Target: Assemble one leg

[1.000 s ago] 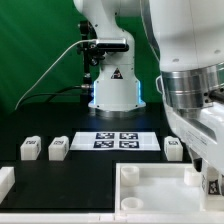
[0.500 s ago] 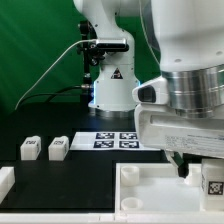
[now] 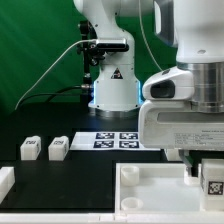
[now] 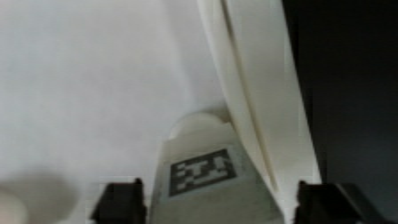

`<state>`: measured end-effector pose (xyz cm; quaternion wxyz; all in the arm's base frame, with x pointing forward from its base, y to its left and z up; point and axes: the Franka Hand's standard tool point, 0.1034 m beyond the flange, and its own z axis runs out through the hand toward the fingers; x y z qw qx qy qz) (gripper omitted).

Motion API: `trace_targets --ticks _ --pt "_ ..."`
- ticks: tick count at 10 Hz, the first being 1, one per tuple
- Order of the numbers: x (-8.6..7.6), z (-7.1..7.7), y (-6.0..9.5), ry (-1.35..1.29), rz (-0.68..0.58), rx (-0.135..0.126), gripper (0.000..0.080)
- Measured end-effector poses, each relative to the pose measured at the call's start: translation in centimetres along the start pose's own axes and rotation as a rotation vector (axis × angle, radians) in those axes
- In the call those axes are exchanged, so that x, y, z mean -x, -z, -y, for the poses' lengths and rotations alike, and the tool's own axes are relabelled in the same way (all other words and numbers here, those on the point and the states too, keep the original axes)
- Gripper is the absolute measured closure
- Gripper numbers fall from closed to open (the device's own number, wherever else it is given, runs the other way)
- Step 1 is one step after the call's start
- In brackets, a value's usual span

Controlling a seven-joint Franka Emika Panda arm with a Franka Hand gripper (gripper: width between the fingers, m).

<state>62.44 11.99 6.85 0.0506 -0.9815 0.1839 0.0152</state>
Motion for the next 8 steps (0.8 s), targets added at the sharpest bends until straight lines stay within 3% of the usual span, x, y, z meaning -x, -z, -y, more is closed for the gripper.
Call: trace_targets --ticks 1,2,4,7,8 --pt "0.02 0.02 -0.01 -0.113 0.0 0.0 0.0512" --pt "0.03 0.06 0.0 -0.198 0.0 -0.001 0.0512" --pt "-0.35 0.35 0.41 -0.645 0.019 -0.031 0.0508" --pt "-0.68 0.47 0.04 -1.196 0.115 -0.117 0.0508" --pt "-0.8 0.65 0.09 -1.32 0.123 -0.122 0.0508"
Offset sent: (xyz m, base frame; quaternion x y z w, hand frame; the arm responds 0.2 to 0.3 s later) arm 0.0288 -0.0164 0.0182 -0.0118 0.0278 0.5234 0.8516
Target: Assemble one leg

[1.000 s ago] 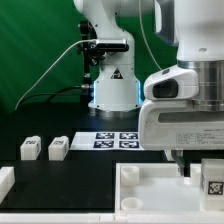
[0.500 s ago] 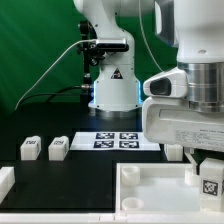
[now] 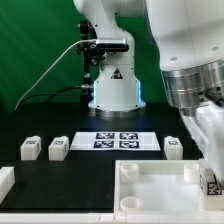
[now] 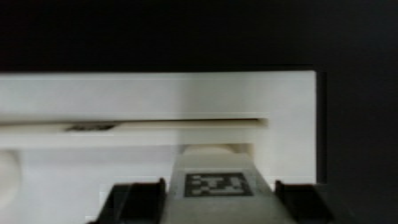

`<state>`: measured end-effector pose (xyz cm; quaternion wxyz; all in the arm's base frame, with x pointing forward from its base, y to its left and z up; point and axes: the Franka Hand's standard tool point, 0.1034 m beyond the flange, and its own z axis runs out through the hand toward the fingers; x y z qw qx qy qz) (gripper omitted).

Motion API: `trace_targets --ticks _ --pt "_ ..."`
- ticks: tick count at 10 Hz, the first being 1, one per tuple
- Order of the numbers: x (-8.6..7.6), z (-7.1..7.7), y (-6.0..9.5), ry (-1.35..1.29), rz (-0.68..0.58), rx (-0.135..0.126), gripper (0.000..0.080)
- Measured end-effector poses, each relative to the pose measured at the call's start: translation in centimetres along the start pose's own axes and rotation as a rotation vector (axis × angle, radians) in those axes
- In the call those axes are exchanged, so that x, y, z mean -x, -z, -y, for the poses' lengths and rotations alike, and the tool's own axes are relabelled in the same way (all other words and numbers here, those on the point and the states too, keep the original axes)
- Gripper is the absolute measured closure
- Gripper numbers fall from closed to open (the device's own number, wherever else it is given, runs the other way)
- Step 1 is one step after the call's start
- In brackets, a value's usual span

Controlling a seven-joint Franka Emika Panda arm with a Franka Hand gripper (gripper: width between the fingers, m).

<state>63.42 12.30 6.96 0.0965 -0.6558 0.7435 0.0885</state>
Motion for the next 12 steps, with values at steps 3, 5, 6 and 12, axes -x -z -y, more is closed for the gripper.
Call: trace_targets --ticks 3,5,6,12 --pt "0.2 -0.1 -0.1 -0.195 -0.005 0.0 0.0507" --pt "0.0 -0.1 -0.1 -0.195 -0.008 -0.001 0.0494" --pt "0.1 -0.1 -0.1 -0.195 -0.008 0.0 0.0318" --pt "0.7 -0.9 2.3 -0.078 0.013 -0.028 0.0151"
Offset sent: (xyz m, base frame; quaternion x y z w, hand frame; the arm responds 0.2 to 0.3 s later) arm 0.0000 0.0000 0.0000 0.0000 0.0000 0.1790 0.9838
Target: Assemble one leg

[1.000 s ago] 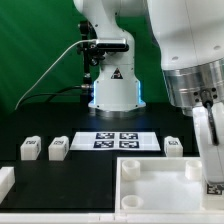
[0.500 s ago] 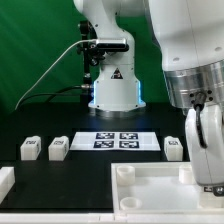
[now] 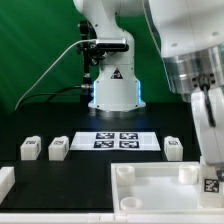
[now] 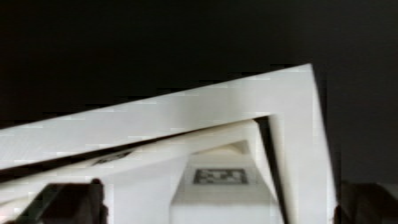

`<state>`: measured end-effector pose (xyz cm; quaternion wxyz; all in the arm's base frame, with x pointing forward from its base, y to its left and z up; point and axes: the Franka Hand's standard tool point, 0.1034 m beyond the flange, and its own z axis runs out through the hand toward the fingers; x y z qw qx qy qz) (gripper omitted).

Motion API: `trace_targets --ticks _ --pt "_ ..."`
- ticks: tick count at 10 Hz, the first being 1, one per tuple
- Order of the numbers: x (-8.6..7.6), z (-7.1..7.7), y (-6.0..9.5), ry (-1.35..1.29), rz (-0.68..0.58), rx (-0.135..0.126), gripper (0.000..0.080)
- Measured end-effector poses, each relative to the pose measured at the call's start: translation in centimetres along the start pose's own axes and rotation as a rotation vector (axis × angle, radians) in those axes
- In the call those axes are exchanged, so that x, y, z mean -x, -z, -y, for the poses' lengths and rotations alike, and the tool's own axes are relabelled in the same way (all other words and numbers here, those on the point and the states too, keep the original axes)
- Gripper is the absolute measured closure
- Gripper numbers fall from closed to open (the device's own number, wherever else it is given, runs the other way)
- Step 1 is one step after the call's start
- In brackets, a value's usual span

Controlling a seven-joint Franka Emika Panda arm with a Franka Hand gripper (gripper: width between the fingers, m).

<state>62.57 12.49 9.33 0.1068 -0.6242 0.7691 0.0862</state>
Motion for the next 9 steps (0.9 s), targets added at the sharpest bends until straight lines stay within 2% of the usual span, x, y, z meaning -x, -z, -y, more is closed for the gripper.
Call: trace_targets --ticks 9 --pt "-0.03 -0.08 -0.13 0.0 -0.001 0.002 0.0151"
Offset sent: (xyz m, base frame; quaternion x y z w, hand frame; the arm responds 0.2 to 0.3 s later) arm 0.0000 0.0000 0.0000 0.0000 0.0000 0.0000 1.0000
